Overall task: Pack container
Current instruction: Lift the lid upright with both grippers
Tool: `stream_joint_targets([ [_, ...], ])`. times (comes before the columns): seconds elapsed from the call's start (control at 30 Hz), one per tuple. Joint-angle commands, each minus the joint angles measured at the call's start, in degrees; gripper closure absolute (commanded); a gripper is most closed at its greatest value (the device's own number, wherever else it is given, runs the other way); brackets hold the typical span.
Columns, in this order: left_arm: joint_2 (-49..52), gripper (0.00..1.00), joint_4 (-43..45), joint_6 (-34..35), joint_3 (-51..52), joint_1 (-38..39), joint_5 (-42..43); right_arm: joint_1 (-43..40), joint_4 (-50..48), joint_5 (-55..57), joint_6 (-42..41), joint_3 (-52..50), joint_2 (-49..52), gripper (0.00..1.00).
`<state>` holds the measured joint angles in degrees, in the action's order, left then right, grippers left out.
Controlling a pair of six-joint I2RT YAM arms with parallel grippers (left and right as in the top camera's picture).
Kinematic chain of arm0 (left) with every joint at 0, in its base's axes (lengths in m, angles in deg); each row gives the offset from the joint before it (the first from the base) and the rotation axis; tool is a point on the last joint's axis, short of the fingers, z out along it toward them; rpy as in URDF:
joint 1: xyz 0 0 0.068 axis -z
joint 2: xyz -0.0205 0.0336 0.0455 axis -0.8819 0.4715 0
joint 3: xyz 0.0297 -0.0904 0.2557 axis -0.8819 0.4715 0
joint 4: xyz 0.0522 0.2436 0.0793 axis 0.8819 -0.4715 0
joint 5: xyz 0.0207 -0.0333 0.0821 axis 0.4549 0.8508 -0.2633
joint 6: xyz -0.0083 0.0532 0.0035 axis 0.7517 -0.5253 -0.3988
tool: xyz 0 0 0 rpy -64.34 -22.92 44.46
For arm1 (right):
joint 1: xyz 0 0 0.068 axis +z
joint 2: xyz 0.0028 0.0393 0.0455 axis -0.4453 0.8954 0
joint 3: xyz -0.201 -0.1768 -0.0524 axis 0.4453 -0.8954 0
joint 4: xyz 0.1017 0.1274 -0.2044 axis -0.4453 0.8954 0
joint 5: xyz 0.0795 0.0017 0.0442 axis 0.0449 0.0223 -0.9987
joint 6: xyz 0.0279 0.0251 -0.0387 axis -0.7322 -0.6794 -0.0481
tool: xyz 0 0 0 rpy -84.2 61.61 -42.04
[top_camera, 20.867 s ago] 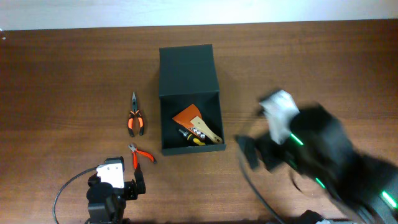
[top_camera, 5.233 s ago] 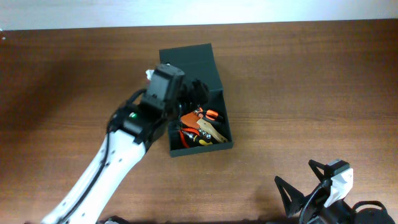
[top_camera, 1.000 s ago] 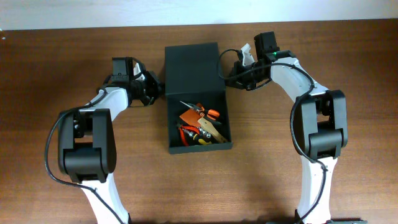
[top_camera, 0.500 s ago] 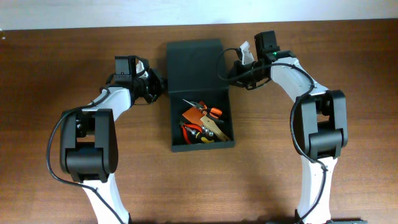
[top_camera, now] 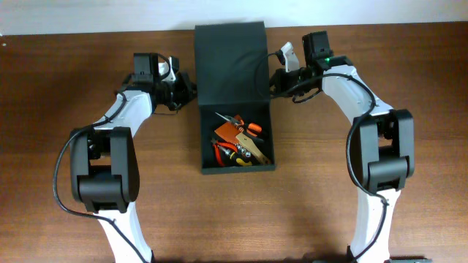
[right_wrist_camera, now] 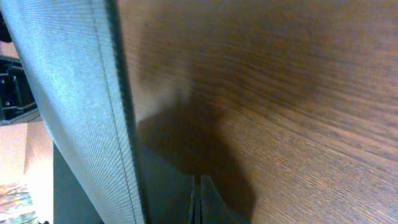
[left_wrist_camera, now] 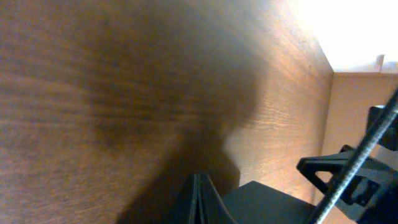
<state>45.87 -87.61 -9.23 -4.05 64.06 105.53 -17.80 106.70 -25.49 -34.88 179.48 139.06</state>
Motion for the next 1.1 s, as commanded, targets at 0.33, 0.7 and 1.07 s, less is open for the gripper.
stream_joint_targets([
  [0.33, -0.15, 0.98, -4.26, -6.64, -7.34, 1.73, 3.65, 1.07, 2.91, -0.7, 5.86, 1.2, -5.66, 0.96],
  [0.7, -0.17, 0.98, -3.91, -10.03, -7.39, 1.7, 3.56, 1.07, 2.86, 3.67, 9.18, 1.2, -6.88, 0.96],
  [1.07, -0.17, 0.99, -4.13, -11.89, -7.82, 1.64, 3.78, 1.07, 5.01, 7.06, 11.98, 1.2, -13.46, 0.96],
])
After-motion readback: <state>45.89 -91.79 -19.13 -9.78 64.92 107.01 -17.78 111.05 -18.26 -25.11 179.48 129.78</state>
